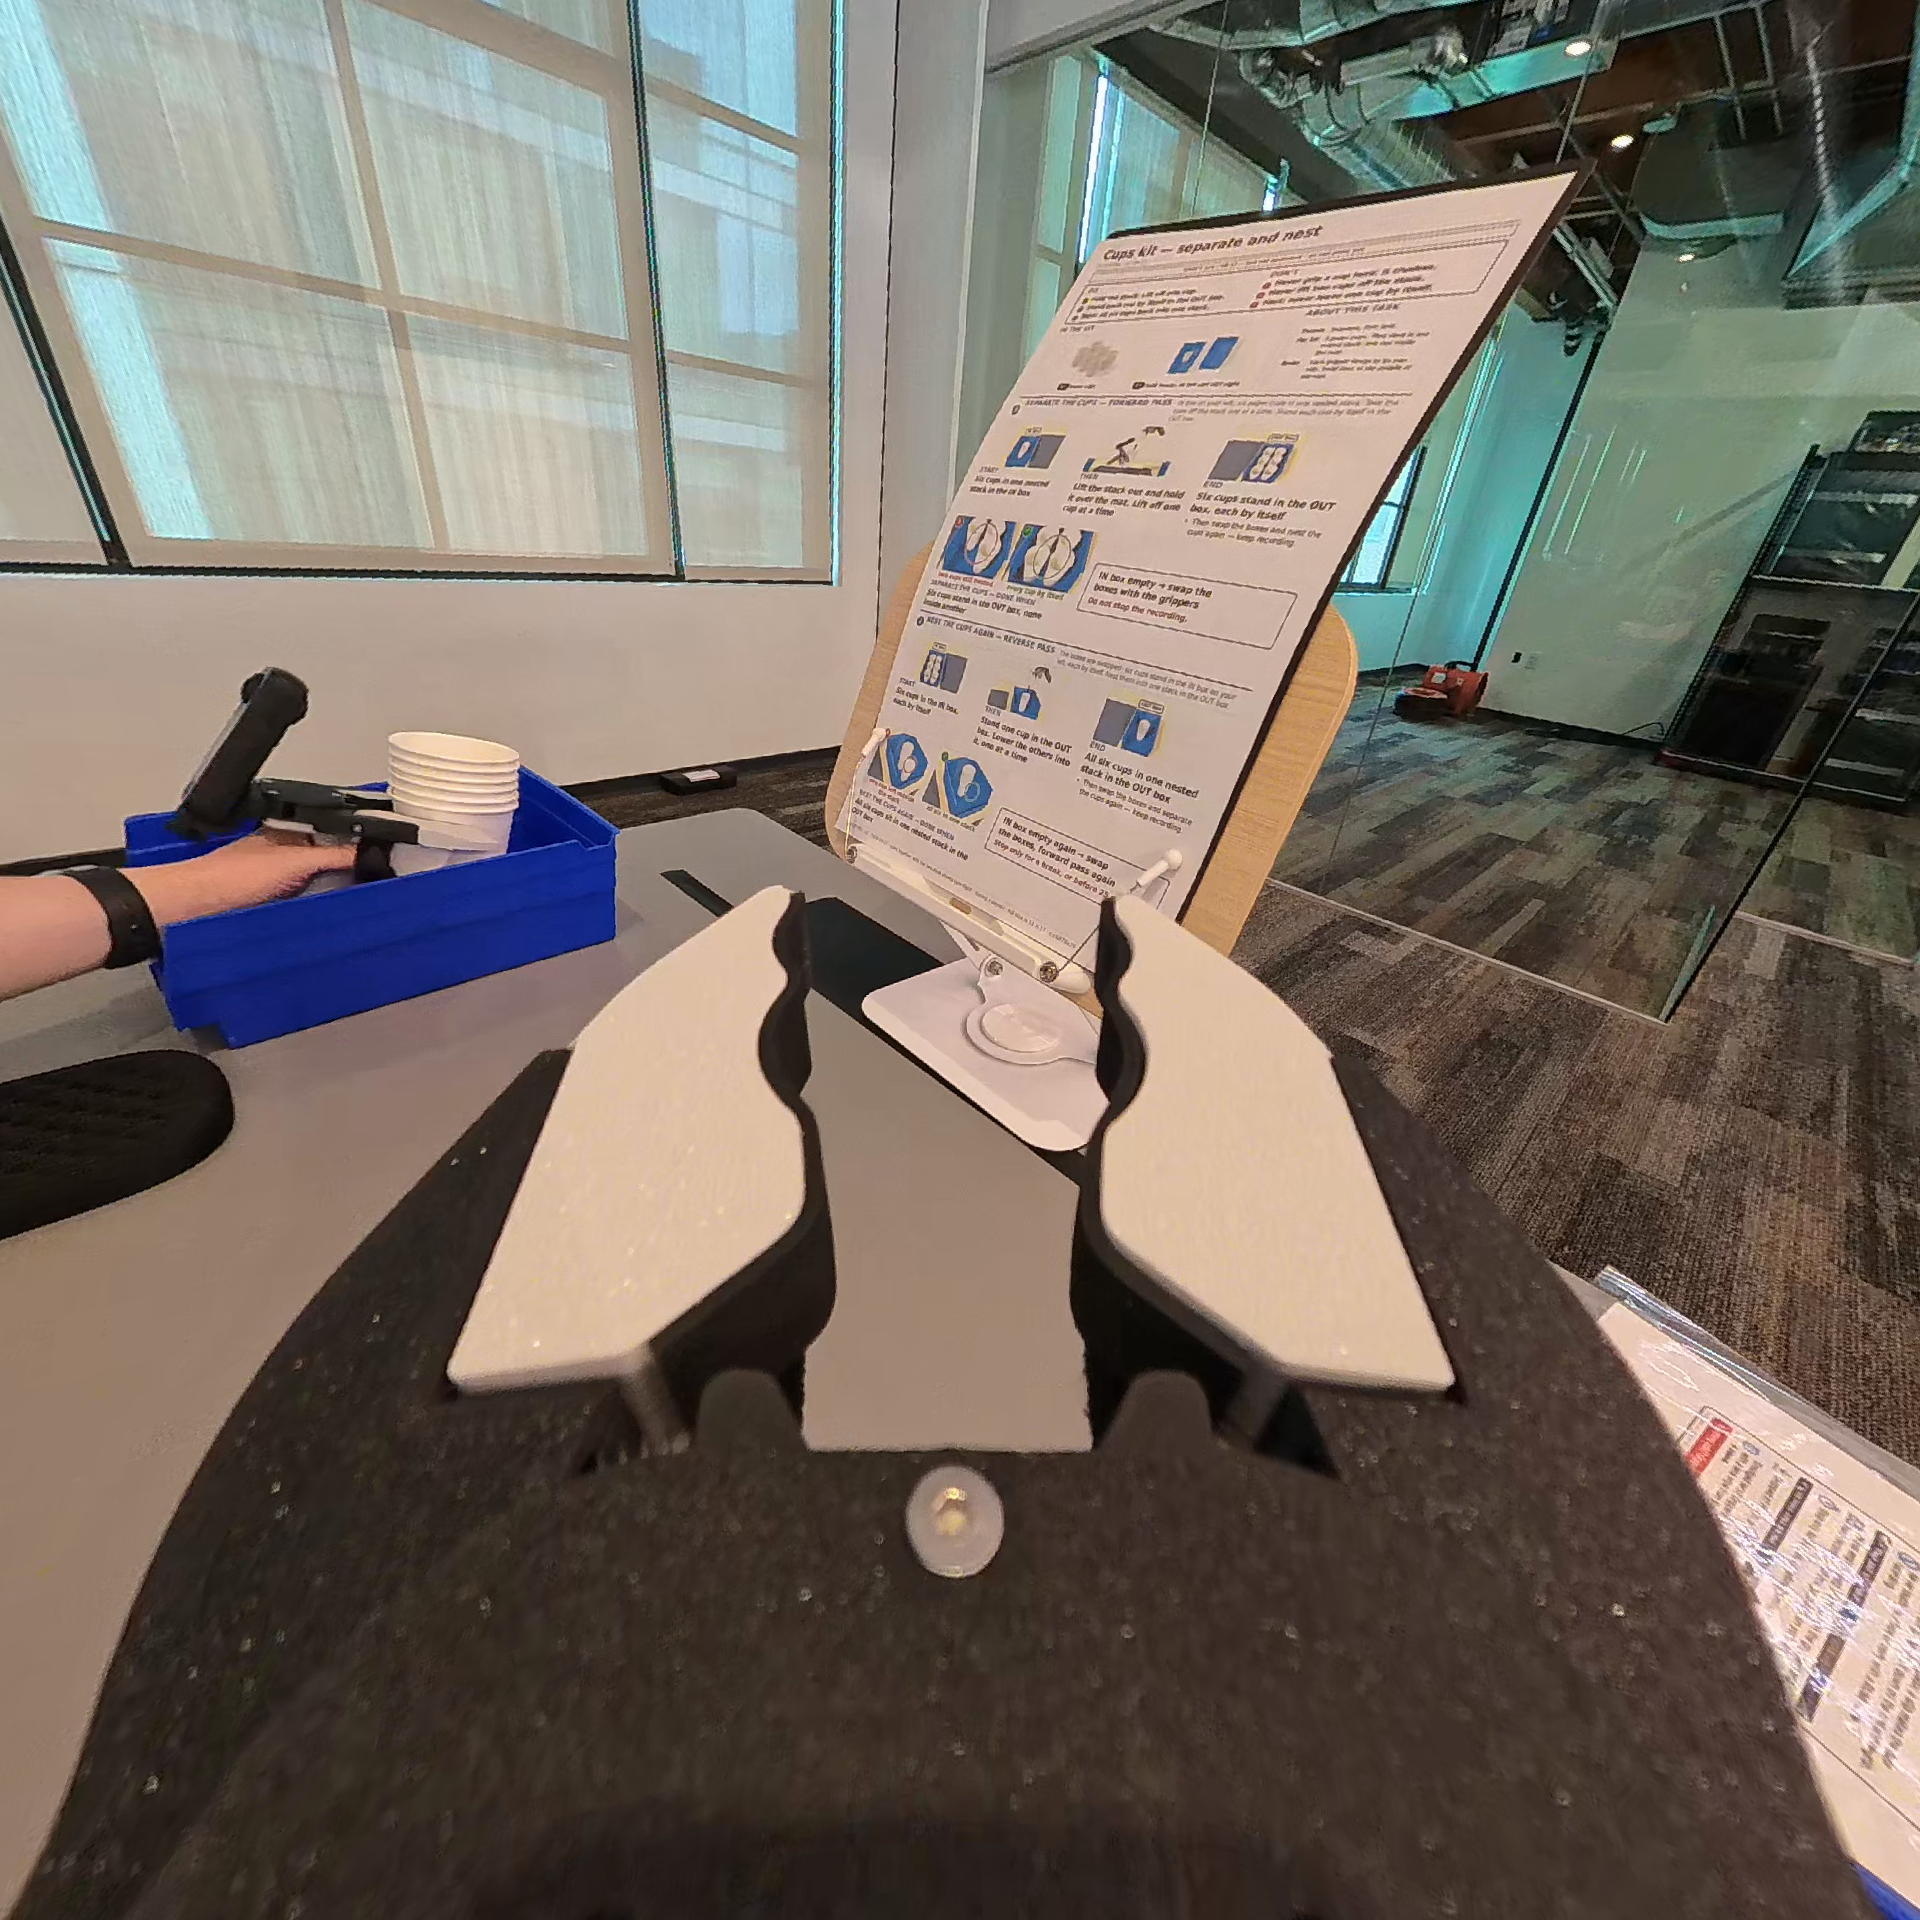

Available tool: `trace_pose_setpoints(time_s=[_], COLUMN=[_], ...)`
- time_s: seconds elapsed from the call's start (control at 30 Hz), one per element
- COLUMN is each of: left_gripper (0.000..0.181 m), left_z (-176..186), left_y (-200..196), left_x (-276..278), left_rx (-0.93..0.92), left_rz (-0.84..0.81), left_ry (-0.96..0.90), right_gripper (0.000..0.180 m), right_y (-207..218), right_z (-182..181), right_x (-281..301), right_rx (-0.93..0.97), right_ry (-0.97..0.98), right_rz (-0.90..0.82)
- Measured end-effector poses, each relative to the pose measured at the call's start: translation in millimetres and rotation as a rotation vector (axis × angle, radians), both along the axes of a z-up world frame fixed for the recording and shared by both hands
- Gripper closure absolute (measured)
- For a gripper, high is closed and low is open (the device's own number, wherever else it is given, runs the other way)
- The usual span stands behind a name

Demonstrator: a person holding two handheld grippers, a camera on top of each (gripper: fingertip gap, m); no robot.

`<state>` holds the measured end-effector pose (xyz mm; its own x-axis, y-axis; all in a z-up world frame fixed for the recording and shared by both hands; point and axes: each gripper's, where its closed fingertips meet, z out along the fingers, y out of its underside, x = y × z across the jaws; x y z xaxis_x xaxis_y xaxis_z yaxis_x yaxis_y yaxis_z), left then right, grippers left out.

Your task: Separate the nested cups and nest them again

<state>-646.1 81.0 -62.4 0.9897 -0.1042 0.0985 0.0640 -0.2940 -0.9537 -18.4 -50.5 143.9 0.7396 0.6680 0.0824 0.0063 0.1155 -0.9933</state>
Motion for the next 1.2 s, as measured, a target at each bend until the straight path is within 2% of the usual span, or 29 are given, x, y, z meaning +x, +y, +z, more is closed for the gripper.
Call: trace_pose_setpoints(time_s=[0.23,0.53,0.73,0.93,1.2], left_gripper=[0.082,0.083,0.083,0.083,0.083], left_z=[-2.5,8.3,2.5,6.8,19.1], left_y=[-13.1,-21.5,-26.8,-19.9,8.0], left_x=[1.7,16.2,21.6,25.6,34.5], left_rx=[-0.066,-0.048,-0.078,-0.043,0.044], left_rz=[-0.070,-0.134,-0.175,-0.174,-0.174], left_ry=[-0.058,-0.001,0.058,0.048,0.035], right_gripper=[0.128,0.128,0.128,0.128,0.128], right_y=[-0.2,2.0,4.5,6.3,11.0], right_z=[0.0,-5.8,-7.9,-10.9,-17.3], right_x=[2.1,-1.5,-0.1,-0.3,-1.2], right_rx=[-0.003,-0.021,-0.028,-0.038,-0.056], right_ry=[0.013,-0.001,0.000,-0.002,-0.018], right_rz=[0.007,0.021,0.016,0.016,0.010])
